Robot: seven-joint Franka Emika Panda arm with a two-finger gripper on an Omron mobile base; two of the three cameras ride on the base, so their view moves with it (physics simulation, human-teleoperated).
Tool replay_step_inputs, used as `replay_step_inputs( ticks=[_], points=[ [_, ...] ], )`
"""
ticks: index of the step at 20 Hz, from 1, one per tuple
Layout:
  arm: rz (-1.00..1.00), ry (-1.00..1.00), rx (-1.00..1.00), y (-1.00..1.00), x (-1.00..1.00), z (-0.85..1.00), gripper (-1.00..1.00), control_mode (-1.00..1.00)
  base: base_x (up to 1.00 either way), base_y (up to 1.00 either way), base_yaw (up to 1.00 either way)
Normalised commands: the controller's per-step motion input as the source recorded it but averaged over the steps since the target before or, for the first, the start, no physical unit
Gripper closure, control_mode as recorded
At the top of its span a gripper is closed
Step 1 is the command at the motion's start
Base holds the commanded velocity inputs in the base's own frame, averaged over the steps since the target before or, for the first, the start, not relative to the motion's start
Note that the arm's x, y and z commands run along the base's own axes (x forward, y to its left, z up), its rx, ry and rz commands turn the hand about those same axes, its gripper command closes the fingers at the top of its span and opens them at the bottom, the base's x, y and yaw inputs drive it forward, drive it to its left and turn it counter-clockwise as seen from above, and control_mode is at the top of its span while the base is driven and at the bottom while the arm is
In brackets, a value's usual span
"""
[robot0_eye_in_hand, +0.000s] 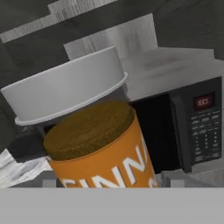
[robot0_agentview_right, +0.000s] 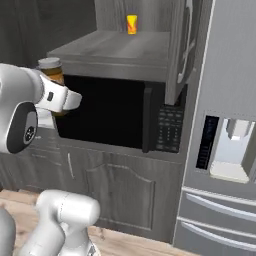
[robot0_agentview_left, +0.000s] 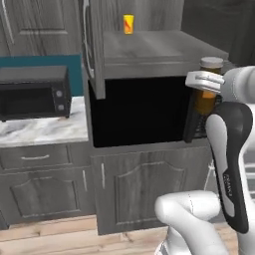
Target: Take the cinnamon bottle from the cabinet and place it on the dining table, next to the plate with the cupcake. Then take the chocolate from the dining counter and place it on the cupcake plate.
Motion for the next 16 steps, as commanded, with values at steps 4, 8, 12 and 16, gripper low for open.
replay_step_inputs(
  ticks=[4, 8, 12, 16],
  points=[
    [0.0, 0.0, 0.0, 0.0, 0.0, 0.0, 1.0, 1.0, -0.8, 0.18, 0.76],
    [0.0, 0.0, 0.0, 0.0, 0.0, 0.0, 1.0, 1.0, -0.36, 0.0, 1.0],
    [0.0, 0.0, 0.0, 0.0, 0.0, 0.0, 1.0, 1.0, -0.31, 0.0, 1.0],
    [0.0, 0.0, 0.0, 0.0, 0.0, 0.0, 1.0, 1.0, -0.29, 0.0, 1.0]
  ],
)
